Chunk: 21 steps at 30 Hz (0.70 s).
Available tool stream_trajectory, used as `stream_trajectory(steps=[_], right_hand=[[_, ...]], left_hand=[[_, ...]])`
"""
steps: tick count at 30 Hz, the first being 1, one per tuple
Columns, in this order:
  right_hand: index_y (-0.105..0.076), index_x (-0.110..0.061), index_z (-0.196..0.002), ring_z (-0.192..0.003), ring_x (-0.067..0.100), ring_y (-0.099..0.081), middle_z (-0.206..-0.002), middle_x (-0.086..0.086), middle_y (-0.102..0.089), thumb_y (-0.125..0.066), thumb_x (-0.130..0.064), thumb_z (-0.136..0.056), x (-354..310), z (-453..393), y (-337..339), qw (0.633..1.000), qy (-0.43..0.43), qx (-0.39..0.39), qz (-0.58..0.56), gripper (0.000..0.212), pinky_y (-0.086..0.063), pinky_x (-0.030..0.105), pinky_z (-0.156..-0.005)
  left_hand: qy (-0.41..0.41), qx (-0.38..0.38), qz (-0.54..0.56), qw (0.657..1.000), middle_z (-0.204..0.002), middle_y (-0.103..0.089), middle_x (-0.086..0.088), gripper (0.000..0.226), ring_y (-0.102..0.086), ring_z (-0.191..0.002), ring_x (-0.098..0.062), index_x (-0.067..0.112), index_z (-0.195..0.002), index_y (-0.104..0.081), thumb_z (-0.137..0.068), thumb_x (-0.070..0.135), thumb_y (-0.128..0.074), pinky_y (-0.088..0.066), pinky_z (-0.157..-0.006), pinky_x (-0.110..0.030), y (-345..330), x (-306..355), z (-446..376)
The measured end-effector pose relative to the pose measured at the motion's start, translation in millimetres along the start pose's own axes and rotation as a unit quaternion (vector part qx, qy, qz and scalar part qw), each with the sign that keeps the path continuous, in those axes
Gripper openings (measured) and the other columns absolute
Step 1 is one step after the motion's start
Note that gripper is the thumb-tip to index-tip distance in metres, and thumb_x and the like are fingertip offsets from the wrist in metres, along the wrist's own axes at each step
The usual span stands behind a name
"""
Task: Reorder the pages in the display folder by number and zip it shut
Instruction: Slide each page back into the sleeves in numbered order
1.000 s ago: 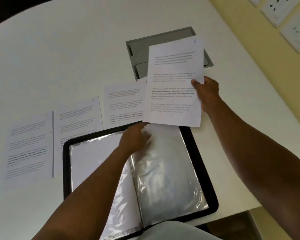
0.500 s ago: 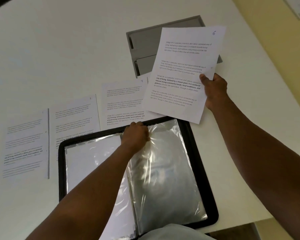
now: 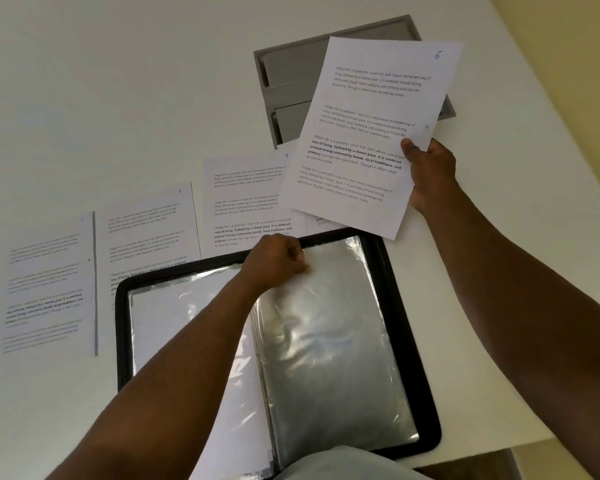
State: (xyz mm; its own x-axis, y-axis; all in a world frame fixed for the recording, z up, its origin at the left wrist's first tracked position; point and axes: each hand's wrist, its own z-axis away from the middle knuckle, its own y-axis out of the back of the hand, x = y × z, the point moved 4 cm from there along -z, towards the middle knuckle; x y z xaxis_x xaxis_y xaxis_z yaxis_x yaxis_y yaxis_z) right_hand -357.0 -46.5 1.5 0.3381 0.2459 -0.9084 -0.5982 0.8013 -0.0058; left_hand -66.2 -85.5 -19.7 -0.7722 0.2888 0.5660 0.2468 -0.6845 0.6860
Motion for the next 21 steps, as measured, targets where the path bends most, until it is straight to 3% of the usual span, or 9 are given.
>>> stream_trajectory(steps=[4, 8, 10, 12, 16, 18, 21], right_hand=[[-0.066, -0.022, -0.093, -0.088, 0.024, -0.071, -0.097, 0.002, -0.072, -0.067, -0.018, -0.09, 1, -2, -3, 1.0, 0.004, -0.003, 0.008, 0.005, -0.059, 0.045, -0.08], [-0.065, -0.022, -0.093, -0.084, 0.02, -0.07, -0.096, 0.001, -0.071, -0.066, -0.018, -0.091, 0, -3, -6, 1.0, 0.011, 0.001, 0.002, 0.005, -0.059, 0.042, -0.079], [-0.064, -0.022, -0.095, -0.084, 0.019, -0.07, -0.097, 0.0, -0.071, -0.065, -0.018, -0.092, -1, -3, -9, 1.0, 0.014, -0.004, -0.004, 0.005, -0.059, 0.041, -0.079], [-0.065, -0.022, -0.097, -0.084, 0.018, -0.071, -0.097, 0.0, -0.071, -0.064, -0.018, -0.093, -3, -3, -14, 1.0, 0.019, -0.01, -0.021, 0.006, -0.059, 0.041, -0.079], [-0.063, -0.019, -0.103, -0.086, 0.018, -0.07, -0.101, 0.003, -0.071, -0.064, -0.017, -0.093, -2, 3, -34, 0.995, 0.014, -0.043, -0.088, 0.01, -0.059, 0.036, -0.071], [-0.063, -0.017, -0.104, -0.09, 0.023, -0.07, -0.104, 0.006, -0.071, -0.065, -0.017, -0.092, 1, 9, -49, 0.991, 0.003, -0.062, -0.114, 0.012, -0.059, 0.041, -0.075], [-0.064, -0.014, -0.108, -0.098, 0.03, -0.068, -0.111, 0.013, -0.07, -0.067, -0.015, -0.091, 9, 18, -74, 0.983, -0.021, -0.09, -0.161, 0.018, -0.056, 0.054, -0.084]], left_hand=[[-0.025, -0.011, -0.015, 1.0, -0.076, -0.064, 0.009, 0.005, -0.062, -0.077, -0.009, 0.015, -0.083, -0.077, -0.079, 0.018, -0.079, -0.045, -0.071, -0.022, 2, 6, -4], [-0.053, -0.019, -0.084, 0.995, -0.105, -0.072, -0.001, 0.02, -0.065, -0.099, -0.018, 0.014, -0.109, -0.073, -0.091, 0.02, -0.067, -0.047, -0.088, -0.026, -4, 7, -1], [-0.061, 0.019, -0.105, 0.992, -0.1, -0.072, -0.003, 0.019, -0.065, -0.092, -0.019, 0.016, -0.107, -0.068, -0.091, 0.026, -0.066, -0.051, -0.083, -0.033, -2, 7, 4], [-0.085, 0.053, -0.114, 0.988, -0.091, -0.071, -0.001, 0.015, -0.064, -0.085, -0.018, 0.017, -0.098, -0.066, -0.09, 0.028, -0.067, -0.048, -0.075, -0.029, 1, 7, 8], [-0.165, 0.107, -0.176, 0.965, -0.09, -0.067, -0.001, 0.006, -0.058, -0.085, -0.024, 0.018, -0.085, -0.076, -0.08, 0.021, -0.076, -0.044, -0.071, -0.032, 3, 8, 15], [-0.178, 0.162, -0.188, 0.952, -0.083, -0.061, -0.005, 0.006, -0.054, -0.075, -0.027, 0.016, -0.08, -0.078, -0.074, 0.015, -0.079, -0.044, -0.06, -0.033, 1, 6, 20], [-0.168, 0.187, -0.191, 0.949, -0.075, -0.063, -0.003, 0.006, -0.054, -0.069, -0.026, 0.018, -0.082, -0.078, -0.079, 0.015, -0.075, -0.045, -0.054, -0.032, -8, 3, 26]])
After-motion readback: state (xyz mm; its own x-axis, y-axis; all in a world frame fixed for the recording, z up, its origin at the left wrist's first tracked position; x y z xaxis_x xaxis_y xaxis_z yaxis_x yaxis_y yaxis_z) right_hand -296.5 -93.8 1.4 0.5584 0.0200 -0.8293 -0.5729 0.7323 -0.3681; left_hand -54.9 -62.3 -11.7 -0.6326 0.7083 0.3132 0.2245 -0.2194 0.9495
